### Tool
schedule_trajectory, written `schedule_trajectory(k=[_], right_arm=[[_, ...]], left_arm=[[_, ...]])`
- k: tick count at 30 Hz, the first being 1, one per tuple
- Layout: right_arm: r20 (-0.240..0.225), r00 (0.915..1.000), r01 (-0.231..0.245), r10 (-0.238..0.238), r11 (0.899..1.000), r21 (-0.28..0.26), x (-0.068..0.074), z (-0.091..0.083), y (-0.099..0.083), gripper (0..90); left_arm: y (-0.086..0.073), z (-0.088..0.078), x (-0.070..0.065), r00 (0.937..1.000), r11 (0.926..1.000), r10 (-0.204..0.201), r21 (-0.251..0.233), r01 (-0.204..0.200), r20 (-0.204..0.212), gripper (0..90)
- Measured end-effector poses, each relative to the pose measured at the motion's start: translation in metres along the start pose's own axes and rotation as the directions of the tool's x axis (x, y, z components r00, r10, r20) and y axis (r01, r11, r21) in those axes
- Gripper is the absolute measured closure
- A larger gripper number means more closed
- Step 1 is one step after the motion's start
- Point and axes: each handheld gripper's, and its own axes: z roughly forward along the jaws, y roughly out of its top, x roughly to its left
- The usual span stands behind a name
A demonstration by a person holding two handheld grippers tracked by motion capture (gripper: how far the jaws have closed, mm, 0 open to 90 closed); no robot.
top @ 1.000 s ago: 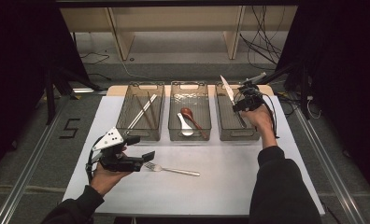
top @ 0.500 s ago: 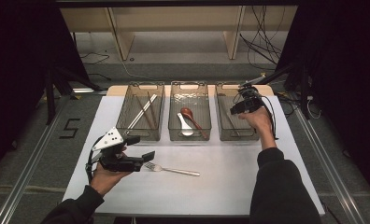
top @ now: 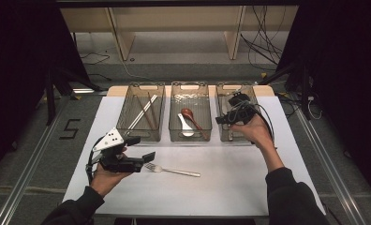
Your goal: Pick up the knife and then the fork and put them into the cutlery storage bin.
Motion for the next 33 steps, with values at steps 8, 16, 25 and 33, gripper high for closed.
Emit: schedule_trajectory(k=[8, 16, 25, 33], right_arm=[[-0.09, 0.9924, 0.08, -0.084, 0.996, -0.049, 0.041, -0.006, -0.012, 36.4], [-0.134, 0.9751, 0.173, -0.176, 0.984, -0.032, 0.08, 0.01, -0.013, 35.3], [-0.185, 0.9513, 0.251, -0.247, 0.968, -0.001, 0.107, 0.022, -0.016, 32.6], [-0.219, 0.9272, 0.318, -0.304, 0.948, 0.032, 0.121, 0.036, -0.02, 28.6]], left_arm=[[0.0, 0.0, 0.0, 1.0, 1.0, 0.004, 0.003, -0.004, -0.002, 15.6], [0.0, -0.001, 0.001, 1.0, 1.0, 0.004, -0.001, -0.004, 0.0, 15.6], [0.0, -0.001, 0.001, 1.0, 1.0, 0.003, -0.002, -0.003, 0.0, 15.6], [0.0, -0.001, 0.001, 1.0, 1.0, 0.001, -0.002, -0.001, 0.0, 15.6]])
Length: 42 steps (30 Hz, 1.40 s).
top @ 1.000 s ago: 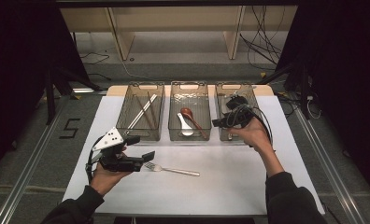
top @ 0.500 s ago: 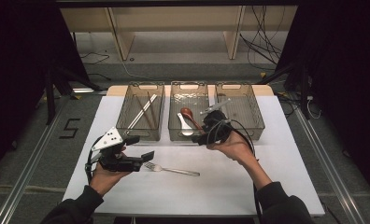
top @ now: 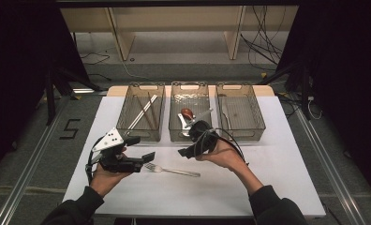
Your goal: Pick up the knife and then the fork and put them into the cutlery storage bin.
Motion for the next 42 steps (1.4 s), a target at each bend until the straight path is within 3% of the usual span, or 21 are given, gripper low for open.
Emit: schedule_trajectory(k=[14, 26, 42], right_arm=[[-0.011, 0.9964, 0.085, -0.084, 0.991, 0.1, 0.022, 0.031, 0.001, 30.2], [-0.039, 0.995, 0.097, -0.092, 0.982, 0.163, 0.029, 0.046, 0.002, 30.5], [-0.033, 0.9922, 0.125, -0.121, 0.969, 0.214, 0.03, 0.056, -0.001, 36.2]], left_arm=[[0.0, 0.0, 0.001, 1.0, 1.0, 0.003, -0.001, -0.003, -0.002, 15.6], [0.0, -0.001, 0.0, 1.0, 1.0, 0.004, -0.003, -0.004, -0.003, 15.6], [0.001, -0.002, 0.001, 0.9999, 1.0, 0.001, -0.01, -0.001, -0.015, 15.6]])
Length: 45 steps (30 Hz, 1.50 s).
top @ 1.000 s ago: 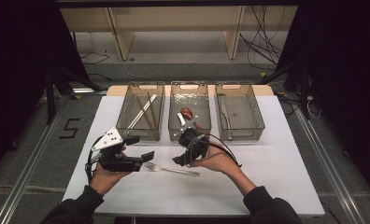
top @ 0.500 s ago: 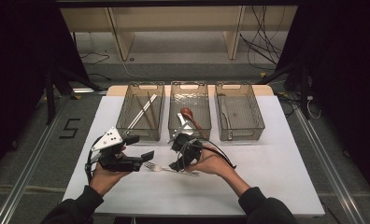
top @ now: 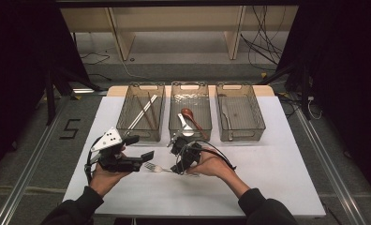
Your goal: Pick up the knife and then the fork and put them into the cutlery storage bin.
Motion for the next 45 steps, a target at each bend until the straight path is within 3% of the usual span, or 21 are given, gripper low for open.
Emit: schedule_trajectory(k=[10, 23, 29, 31, 40, 45], right_arm=[[-0.028, 0.9994, -0.02, 0.022, 0.998, 0.063, -0.001, 0.008, -0.002, 45.1], [-0.034, 0.9993, 0.021, -0.018, 0.994, 0.107, 0.003, 0.02, -0.004, 60.2], [0.006, 0.9983, 0.056, -0.057, 0.989, 0.138, 0.007, 0.023, -0.004, 69.7], [-0.003, 0.9991, 0.043, -0.043, 0.988, 0.148, 0.007, 0.023, -0.004, 72.4], [0.008, 0.9964, 0.082, -0.085, 0.982, 0.168, 0.012, 0.023, -0.004, 78.0], [-0.006, 0.9905, 0.136, -0.137, 0.972, 0.193, 0.015, 0.022, -0.003, 81.3]], left_arm=[[0.0, 0.0, 0.0, 1.0, 1.0, 0.001, -0.001, -0.001, -0.003, 15.6], [0.0, -0.001, 0.001, 0.9999, 1.0, -0.001, -0.002, 0.001, -0.012, 15.6], [0.0, -0.001, 0.001, 0.9999, 1.0, 0.001, -0.001, -0.001, -0.01, 15.6], [0.0, 0.0, 0.001, 0.9999, 1.0, 0.0, 0.0, 0.0, -0.01, 15.6], [0.0, -0.001, 0.0, 0.9999, 1.0, 0.001, -0.001, -0.001, -0.012, 15.6], [0.0, -0.001, 0.001, 0.9999, 1.0, 0.001, 0.0, -0.001, -0.012, 15.6]])
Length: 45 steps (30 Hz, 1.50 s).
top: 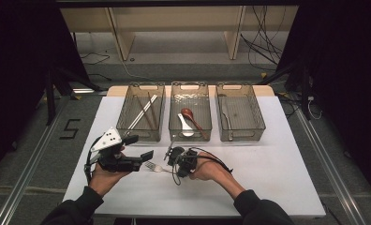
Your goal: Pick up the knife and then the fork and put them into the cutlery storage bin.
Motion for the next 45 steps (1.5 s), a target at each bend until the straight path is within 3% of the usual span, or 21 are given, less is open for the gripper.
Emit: schedule_trajectory(k=[5, 15, 19, 29, 45], right_arm=[[0.007, 0.9995, 0.03, -0.03, 0.999, 0.015, 0.002, 0.0, 0.002, 82.8], [0.002, 0.9999, -0.013, 0.013, 1.0, 0.026, -0.009, -0.003, -0.005, 83.2], [-0.003, 0.9991, -0.042, 0.042, 0.999, 0.006, -0.015, -0.008, -0.009, 83.2], [-0.008, 0.9993, -0.037, 0.037, 0.999, 0.012, -0.013, -0.007, -0.009, 83.2], [-0.042, 0.9963, -0.078, 0.075, 0.995, -0.057, -0.023, -0.021, -0.015, 83.2]], left_arm=[[0.0, 0.0, 0.0, 1.0, 1.0, 0.002, 0.0, -0.002, 0.001, 15.6], [0.0, -0.001, 0.001, 1.0, 1.0, -0.001, -0.007, 0.001, 0.0, 15.6], [0.0, -0.001, 0.001, 1.0, 1.0, -0.003, -0.005, 0.003, 0.0, 15.6], [0.0, -0.001, 0.001, 1.0, 1.0, -0.002, -0.005, 0.002, 0.0, 15.6], [0.0, -0.001, 0.001, 1.0, 1.0, -0.002, -0.004, 0.002, -0.001, 15.6]])
